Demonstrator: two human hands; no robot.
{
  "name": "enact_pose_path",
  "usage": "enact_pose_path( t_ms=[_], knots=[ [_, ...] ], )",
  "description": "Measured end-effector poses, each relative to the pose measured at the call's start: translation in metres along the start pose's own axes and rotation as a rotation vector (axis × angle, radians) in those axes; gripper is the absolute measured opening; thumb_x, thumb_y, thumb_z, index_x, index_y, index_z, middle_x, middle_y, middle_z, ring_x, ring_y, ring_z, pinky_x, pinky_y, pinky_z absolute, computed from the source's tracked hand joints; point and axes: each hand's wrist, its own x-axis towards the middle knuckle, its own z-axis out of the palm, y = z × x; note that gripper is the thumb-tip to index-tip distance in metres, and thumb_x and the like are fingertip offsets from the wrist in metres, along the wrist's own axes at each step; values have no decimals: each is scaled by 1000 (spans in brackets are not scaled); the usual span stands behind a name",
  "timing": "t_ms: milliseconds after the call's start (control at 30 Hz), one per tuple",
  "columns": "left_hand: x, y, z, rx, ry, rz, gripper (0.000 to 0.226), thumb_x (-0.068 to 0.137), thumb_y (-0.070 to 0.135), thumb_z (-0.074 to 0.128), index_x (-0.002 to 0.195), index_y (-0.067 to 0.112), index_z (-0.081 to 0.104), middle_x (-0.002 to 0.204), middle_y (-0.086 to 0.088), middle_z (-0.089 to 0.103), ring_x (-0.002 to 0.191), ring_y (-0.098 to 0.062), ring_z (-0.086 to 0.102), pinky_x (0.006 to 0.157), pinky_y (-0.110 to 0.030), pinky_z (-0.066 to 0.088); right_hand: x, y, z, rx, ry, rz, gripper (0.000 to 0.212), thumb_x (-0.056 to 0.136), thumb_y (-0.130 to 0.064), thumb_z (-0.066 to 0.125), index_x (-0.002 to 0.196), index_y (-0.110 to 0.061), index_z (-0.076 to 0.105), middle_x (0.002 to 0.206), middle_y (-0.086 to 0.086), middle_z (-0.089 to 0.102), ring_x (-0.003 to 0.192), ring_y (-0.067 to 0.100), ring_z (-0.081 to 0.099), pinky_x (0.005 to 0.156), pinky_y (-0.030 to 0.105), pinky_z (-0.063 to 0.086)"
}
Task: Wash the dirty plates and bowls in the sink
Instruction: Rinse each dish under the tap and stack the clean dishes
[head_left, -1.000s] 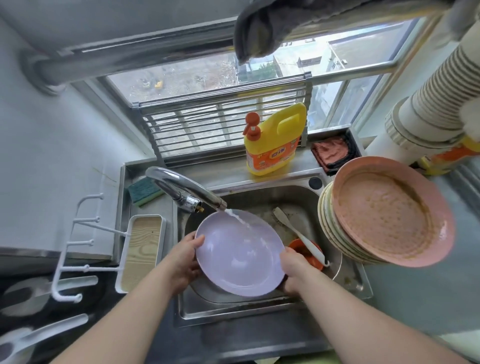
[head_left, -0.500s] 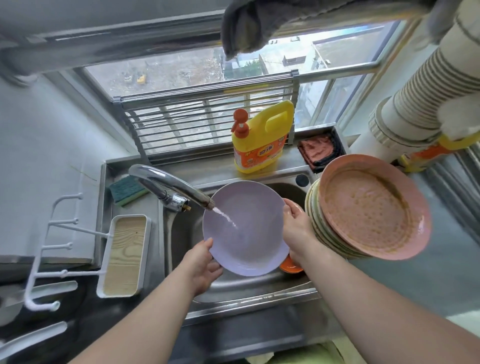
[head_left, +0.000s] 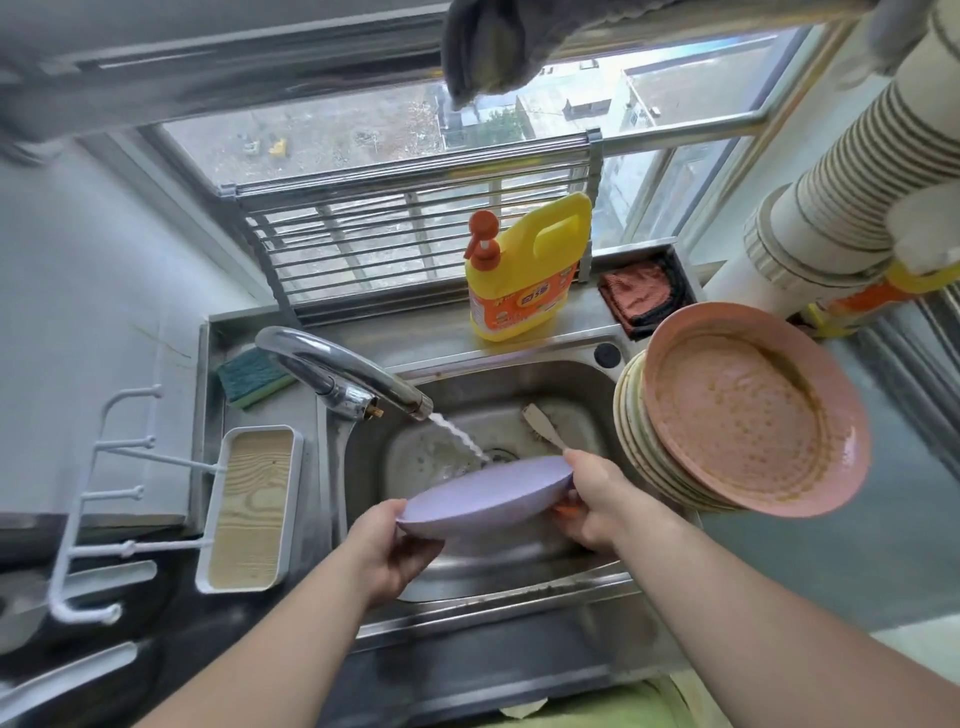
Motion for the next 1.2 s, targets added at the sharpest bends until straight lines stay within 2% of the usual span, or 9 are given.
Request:
enact_pose_path(
  t_ms=[100, 200, 267, 333, 433, 733, 933, 1067, 1200],
  knots=[
    [0, 5, -5, -6, -4, -97, 21, 96, 8, 57, 115, 0, 62, 106, -25, 61, 82, -34, 66, 47, -42, 61, 11, 8, 3, 74, 25, 94, 36, 103, -37, 61, 120, -5, 59, 103, 20, 66, 79, 33, 69, 49, 36, 59],
    [-4, 6, -7, 39, -38, -125, 24, 93, 4, 54, 116, -1, 59, 97, -26, 61, 71, -35, 67, 49, -45, 63, 14, 10, 5, 63, 36, 87, 34, 103, -37, 60, 117, -6, 60, 101, 18, 65, 78, 31, 67, 49, 33, 57],
    [-8, 6, -8, 55, -32, -78, 30, 94, 1, 46, 122, 5, 58, 95, -22, 63, 62, -35, 67, 53, -44, 62, 9, 7, 5, 48, 24, 59, 28, 106, -32, 56, 110, -5, 61, 92, 16, 68, 76, 29, 67, 53, 35, 56],
    [-9, 8, -9, 81, -14, 24, 49, 89, -3, 38, 128, 15, 61, 113, -20, 66, 78, -38, 69, 59, -44, 62, 8, 6, 4, -45, -31, 0, 22, 105, -25, 52, 110, -10, 69, 86, 12, 75, 76, 29, 70, 60, 38, 59],
    [-12, 9, -11, 112, -16, 160, 60, 79, -7, 37, 125, 15, 69, 118, -18, 71, 99, -43, 68, 66, -46, 62, 12, 9, 6, -282, -72, -106, 26, 104, -21, 53, 105, -22, 79, 97, 7, 81, 99, 34, 75, 92, 56, 62],
    [-25, 22, -18, 140, -67, 424, 84, 74, -26, 35, 129, 26, 71, 119, -12, 75, 101, -32, 68, 70, -36, 52, 16, 26, 30, -247, -66, -187, 22, 99, -14, 57, 112, -22, 72, 106, 5, 78, 102, 32, 72, 98, 54, 59],
    [-22, 21, -19, 138, 6, 458, 68, 88, -26, 35, 116, 25, 69, 99, 0, 77, 85, -18, 70, 60, -27, 56, 10, 27, 35, -198, -135, -264, 27, 100, -9, 59, 119, -26, 68, 109, 1, 78, 103, 28, 74, 94, 49, 62],
    [-9, 12, -12, 216, 12, 396, 48, 100, -9, 44, 129, 24, 62, 122, -7, 74, 111, -29, 70, 81, -37, 54, -6, 14, 25, -259, -92, -438, 25, 96, -11, 60, 109, -31, 69, 103, -2, 77, 98, 23, 73, 77, 38, 63],
    [-4, -4, 9, 207, -41, 312, 41, 104, -5, 43, 129, 24, 61, 119, -7, 75, 104, -30, 72, 75, -38, 56, -32, 0, 6, -333, -49, -588, 34, 93, -12, 61, 119, -33, 67, 110, 3, 73, 100, 25, 72, 79, 43, 63]
  ],
)
